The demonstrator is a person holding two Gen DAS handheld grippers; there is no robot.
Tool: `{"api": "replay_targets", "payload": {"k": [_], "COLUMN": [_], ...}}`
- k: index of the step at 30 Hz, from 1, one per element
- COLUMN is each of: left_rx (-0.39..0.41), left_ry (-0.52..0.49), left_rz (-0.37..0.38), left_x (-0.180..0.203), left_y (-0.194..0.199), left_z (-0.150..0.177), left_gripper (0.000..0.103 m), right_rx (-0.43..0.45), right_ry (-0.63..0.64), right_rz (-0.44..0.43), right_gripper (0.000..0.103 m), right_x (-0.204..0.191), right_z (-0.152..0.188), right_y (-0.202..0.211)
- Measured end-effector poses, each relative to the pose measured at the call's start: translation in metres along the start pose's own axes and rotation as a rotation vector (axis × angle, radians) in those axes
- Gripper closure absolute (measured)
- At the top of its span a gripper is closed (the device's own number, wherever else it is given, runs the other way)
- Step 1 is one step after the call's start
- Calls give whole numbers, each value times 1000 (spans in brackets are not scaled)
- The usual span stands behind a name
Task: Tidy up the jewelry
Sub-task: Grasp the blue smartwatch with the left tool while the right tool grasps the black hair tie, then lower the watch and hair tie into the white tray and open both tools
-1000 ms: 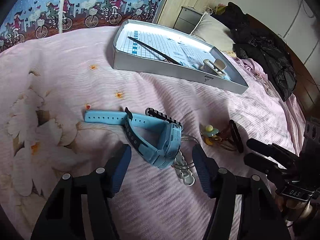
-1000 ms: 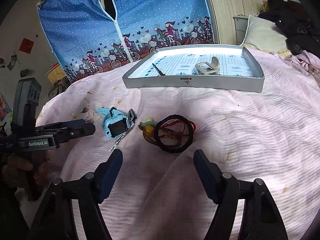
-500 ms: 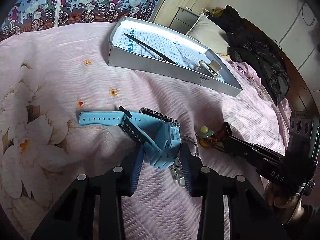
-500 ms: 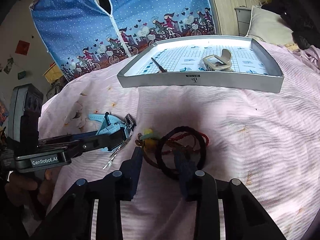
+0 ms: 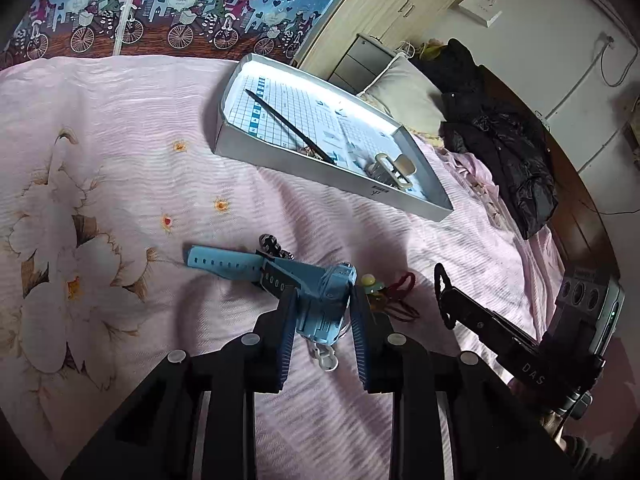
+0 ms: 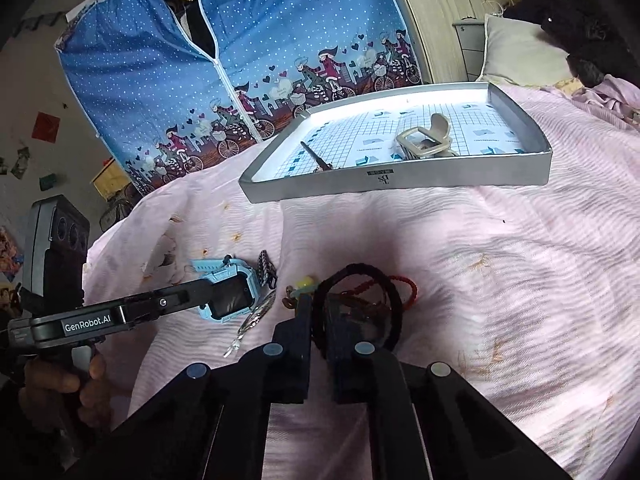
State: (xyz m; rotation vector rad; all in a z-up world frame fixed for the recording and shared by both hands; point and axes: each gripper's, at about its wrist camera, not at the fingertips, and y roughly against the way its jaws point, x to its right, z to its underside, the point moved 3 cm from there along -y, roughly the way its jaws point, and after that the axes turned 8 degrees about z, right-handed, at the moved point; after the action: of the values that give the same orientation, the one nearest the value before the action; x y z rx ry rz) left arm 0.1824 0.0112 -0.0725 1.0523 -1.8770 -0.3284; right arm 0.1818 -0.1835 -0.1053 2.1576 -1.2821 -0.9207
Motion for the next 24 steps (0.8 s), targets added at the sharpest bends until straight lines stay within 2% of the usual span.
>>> {"api": "replay_targets", "payload": {"k": [11,18,24], "left_rx": [89,172,198], "left_ry": [122,91,169], "left_rz": [122,134,148], "left_x": [5,5,-11], "left_y": [36,46,37], "left_z": [-21,-34,-52], "left_gripper": [82,83,83], "right_rx": [95,115,107], "right_ry": [1,20,39], "right_rz": [-11,-29,-48], "right_gripper": [97,97,97], "right_x": [-9,-17,-22], "right_z": [-13,-17,-30], "right_y": [27,31,22]}}
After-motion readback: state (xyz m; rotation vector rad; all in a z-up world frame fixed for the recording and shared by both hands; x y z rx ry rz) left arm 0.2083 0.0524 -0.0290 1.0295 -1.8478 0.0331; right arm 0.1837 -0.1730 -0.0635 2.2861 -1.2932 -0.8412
